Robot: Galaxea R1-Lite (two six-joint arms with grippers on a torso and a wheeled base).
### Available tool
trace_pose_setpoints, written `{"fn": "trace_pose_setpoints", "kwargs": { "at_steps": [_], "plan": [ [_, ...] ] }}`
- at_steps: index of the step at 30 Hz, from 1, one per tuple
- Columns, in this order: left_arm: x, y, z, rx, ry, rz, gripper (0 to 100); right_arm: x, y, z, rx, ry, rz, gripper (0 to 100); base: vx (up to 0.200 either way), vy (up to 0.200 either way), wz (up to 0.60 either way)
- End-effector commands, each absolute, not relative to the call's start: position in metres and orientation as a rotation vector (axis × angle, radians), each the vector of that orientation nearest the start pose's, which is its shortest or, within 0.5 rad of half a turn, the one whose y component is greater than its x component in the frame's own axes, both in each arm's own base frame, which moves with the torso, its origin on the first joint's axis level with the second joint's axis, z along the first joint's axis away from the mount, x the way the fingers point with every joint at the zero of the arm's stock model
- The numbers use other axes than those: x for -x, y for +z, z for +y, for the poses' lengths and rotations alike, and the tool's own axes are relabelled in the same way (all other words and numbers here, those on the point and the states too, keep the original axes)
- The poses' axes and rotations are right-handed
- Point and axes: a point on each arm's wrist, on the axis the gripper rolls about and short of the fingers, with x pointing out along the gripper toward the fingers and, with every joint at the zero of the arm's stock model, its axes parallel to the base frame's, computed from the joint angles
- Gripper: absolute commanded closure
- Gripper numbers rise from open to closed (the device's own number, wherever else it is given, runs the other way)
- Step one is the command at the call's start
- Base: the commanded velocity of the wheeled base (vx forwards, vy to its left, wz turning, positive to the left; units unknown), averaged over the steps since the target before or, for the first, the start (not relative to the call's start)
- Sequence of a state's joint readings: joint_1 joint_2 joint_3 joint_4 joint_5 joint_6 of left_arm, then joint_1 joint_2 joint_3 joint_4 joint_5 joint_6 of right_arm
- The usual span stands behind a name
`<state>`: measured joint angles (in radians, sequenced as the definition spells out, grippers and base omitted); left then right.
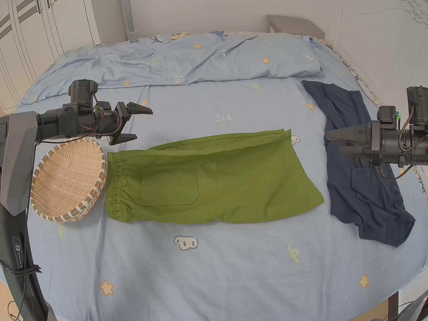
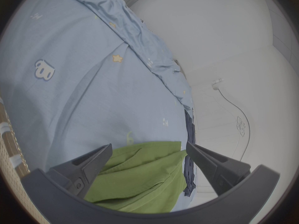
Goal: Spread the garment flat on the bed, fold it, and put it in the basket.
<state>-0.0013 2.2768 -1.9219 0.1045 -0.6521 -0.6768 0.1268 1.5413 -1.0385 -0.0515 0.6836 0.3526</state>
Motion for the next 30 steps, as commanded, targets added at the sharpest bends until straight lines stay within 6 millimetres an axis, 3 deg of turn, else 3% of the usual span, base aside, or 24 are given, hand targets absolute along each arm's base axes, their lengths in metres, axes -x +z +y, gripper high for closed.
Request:
{"fn": "trace_pose_setpoints", "kwargs": {
  "at_steps": [1,7,11,18,26,28,30],
  "plan": [
    [-0.445,0.227,-0.019,0.783,-0.505,0.625,0,-0.256,0.247,0.045,-0.449,0.711,0.551,0,0.0,0.0,0.0],
    [-0.417,0.244,-0.031,0.762,-0.541,0.625,0,-0.256,0.247,0.045,-0.448,0.714,0.553,0,0.0,0.0,0.0],
    [-0.403,0.238,-0.046,0.742,-0.57,0.669,0,-0.256,0.247,0.045,-0.449,0.716,0.553,0,0.0,0.0,0.0],
    [-0.381,0.187,-0.074,0.565,-0.649,0.814,0,-0.258,0.244,0.045,-0.451,0.713,0.564,0,0.0,0.0,0.0],
    [-0.383,0.18,-0.077,0.527,-0.664,0.817,0,-0.258,0.243,0.045,-0.452,0.713,0.567,0,0.0,0.0,0.0],
    [-0.397,0.17,-0.077,0.533,-0.656,0.82,0,-0.258,0.242,0.046,-0.453,0.713,0.57,0,0.0,0.0,0.0],
    [-0.409,0.172,-0.077,0.547,-0.651,0.801,0,-0.258,0.242,0.046,-0.452,0.713,0.57,0,0.0,0.0,0.0]
  ]
}}
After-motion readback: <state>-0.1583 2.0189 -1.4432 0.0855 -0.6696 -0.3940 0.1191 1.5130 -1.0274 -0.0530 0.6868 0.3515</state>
